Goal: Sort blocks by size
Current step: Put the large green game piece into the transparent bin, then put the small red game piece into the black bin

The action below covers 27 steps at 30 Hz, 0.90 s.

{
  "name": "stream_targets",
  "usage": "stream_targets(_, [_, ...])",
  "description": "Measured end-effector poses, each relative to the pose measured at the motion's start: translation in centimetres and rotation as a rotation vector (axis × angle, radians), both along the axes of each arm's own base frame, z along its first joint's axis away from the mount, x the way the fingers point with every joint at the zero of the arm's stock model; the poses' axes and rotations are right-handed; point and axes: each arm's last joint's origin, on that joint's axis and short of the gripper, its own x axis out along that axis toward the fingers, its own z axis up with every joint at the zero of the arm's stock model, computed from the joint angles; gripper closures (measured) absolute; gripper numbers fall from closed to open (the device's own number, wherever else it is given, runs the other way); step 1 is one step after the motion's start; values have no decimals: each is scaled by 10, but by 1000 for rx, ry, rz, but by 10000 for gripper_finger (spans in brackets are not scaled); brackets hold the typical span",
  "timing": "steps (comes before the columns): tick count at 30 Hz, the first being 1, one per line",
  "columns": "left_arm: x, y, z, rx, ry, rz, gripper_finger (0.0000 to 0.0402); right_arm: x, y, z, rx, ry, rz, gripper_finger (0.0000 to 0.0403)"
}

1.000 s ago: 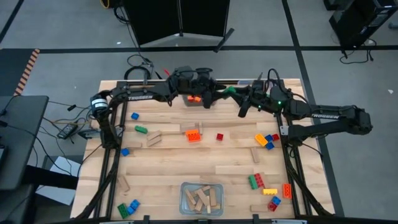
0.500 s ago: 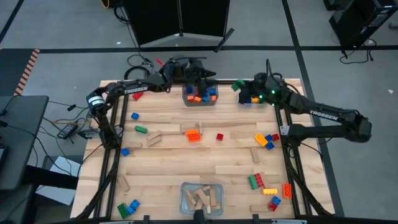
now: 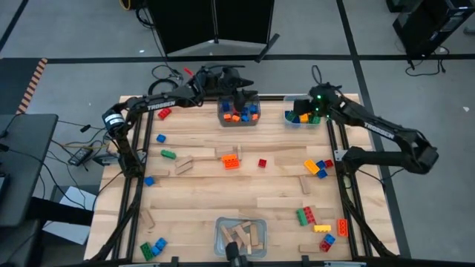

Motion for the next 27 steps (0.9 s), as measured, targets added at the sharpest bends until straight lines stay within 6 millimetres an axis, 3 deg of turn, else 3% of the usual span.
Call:
stream_targets(6, [0,1,0,4,3,23,152,11,-14,-24,99,46,10,279])
stream_targets(12, [0,1,0,3,5,24,152,15,-18,-31,116,44,20,233])
stream_targets(19, [0,-2,-2,34,31,14,152,8,-13,-16,75,-7,22,201])
stream_targets(27, [9,-21,-11,165,164,-6,152,-6,12,8,133,-157,171,200])
